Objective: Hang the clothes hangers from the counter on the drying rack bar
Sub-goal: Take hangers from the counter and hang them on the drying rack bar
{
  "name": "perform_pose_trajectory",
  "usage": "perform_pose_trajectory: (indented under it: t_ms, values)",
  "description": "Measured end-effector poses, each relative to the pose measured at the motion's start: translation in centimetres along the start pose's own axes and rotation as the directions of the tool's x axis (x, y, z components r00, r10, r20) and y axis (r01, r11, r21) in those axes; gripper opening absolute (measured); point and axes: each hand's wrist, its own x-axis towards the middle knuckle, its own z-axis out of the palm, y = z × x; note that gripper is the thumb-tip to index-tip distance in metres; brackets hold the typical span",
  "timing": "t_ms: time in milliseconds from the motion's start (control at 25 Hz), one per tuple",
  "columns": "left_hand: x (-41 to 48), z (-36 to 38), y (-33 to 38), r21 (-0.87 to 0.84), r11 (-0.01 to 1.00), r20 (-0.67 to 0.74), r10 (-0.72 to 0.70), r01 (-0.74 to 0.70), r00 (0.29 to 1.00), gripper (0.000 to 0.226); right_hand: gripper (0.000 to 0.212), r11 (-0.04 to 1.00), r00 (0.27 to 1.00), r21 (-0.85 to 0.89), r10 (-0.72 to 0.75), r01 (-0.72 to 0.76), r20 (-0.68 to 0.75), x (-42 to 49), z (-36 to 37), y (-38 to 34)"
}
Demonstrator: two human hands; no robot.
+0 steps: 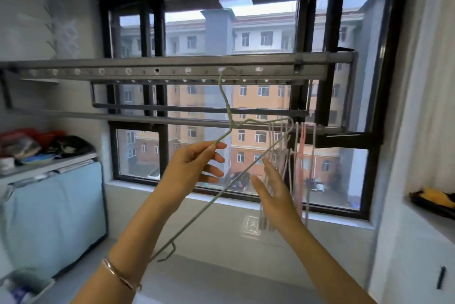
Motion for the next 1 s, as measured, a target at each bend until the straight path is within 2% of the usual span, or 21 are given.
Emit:
perform_pose_trajectory:
  t_ms: [80, 240, 320, 480, 640, 1000]
  values:
    - [0.0, -2.3, -1.3, 0.008, 0.999, -0.009, -0.040, 0.040, 0.999, 0.023, 0.051, 0.989, 1.000, -0.146, 0.008, -0.009, -0.011, 0.4, 0.9, 1.6]
    - [0.8, -4.4, -4.0, 0.002, 0.993, -0.012, -0.116, 0.116, 0.993, 0.022, 0.053, 0.918, 0.997, -0.392, 0.043, -0.062, -0.056, 0.7, 0.4, 5.2]
    - [1.6, -4.6, -5.1, -0.005, 0.991, -0.038, -0.136, 0.135, 0.990, 0.022, 0.056, 0.864, 0.995, -0.495, 0.063, -0.094, -0.078, 1.0, -0.2, 6.2]
    - [3.7, -2.7, -7.5, -0.050, 0.981, -0.055, -0.189, 0.186, 0.981, 0.021, 0.056, 0.735, 0.998, -0.674, 0.054, -0.068, -0.042, 1.6, -1.2, 6.9]
    - [6.5, 1.4, -10.0, -0.128, 0.961, -0.035, -0.251, 0.244, 0.967, 0.022, 0.053, 0.666, 0.998, -0.745, 0.056, -0.040, -0.004, 1.7, -1.6, 7.3]
    - [13.4, 9.8, -11.2, -0.171, 0.958, -0.093, -0.249, 0.231, 0.964, 0.024, 0.049, 0.670, 0.996, -0.741, 0.084, -0.046, 0.014, 1.8, -2.3, 7.2]
